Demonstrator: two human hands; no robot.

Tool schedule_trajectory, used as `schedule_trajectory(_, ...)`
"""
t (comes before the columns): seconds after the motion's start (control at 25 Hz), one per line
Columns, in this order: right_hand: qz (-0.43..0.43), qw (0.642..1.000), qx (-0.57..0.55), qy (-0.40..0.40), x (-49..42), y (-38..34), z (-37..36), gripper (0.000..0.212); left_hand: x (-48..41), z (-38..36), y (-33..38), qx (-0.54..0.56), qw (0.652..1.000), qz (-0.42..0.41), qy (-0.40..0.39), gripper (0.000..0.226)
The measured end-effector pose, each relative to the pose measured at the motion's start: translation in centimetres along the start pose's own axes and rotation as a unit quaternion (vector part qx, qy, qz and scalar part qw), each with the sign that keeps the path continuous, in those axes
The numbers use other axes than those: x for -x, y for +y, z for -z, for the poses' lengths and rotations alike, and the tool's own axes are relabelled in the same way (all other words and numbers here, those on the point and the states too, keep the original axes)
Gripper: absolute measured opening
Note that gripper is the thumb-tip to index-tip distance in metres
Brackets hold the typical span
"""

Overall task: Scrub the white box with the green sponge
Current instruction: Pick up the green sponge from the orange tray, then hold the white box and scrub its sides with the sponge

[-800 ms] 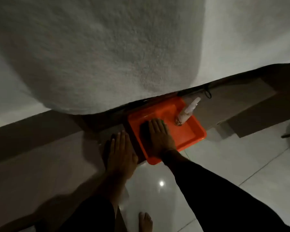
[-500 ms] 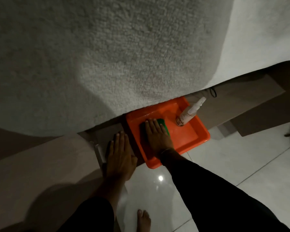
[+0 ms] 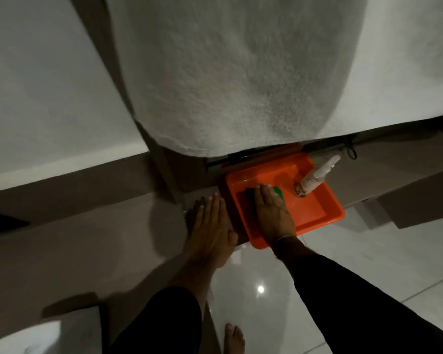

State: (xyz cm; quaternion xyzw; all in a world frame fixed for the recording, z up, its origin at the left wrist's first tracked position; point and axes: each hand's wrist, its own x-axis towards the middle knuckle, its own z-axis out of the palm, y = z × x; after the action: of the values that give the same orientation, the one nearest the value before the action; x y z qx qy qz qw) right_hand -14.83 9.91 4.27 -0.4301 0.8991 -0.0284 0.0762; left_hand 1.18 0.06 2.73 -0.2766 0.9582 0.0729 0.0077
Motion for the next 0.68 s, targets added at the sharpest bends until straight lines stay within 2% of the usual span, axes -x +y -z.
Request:
schedule_trajectory(0.16, 0.006, 0.998, 0.009, 0.068, 5.8, -3.0, 5.1, 0.054, 4.2, 7.5, -0.5, 0.051, 0.998, -0.021, 0.009, 0.089)
schedule_trajectory(0.28, 0.014, 0.997, 0.015, 0.072, 10.6, -7.6, 9.0, 0.071, 9.6, 13.8, -2.1, 0.121, 0.991, -0.03, 0.038, 0.084)
schedule_trajectory(0.4, 0.021, 0.995, -0.01, 0.092, 15.3, -12.8, 11.6, 0.081, 15.9, 19.1, -6.2, 0.167, 0.98, -0.038, 0.101, 0.084)
schedule_trajectory(0.52, 0.013, 0.989, -0.084, 0.121, 20.1, -17.7, 12.5, 0.079, 23.7, 20.8, -13.4, 0.264, 0.952, -0.029, 0.152, 0.088)
schedule_trajectory(0.68, 0.037, 0.978, -0.138, 0.153, 25.8, -25.2, 11.9, 0.081, 33.0, 17.7, -23.7, 0.368, 0.922, 0.069, 0.098, 0.101)
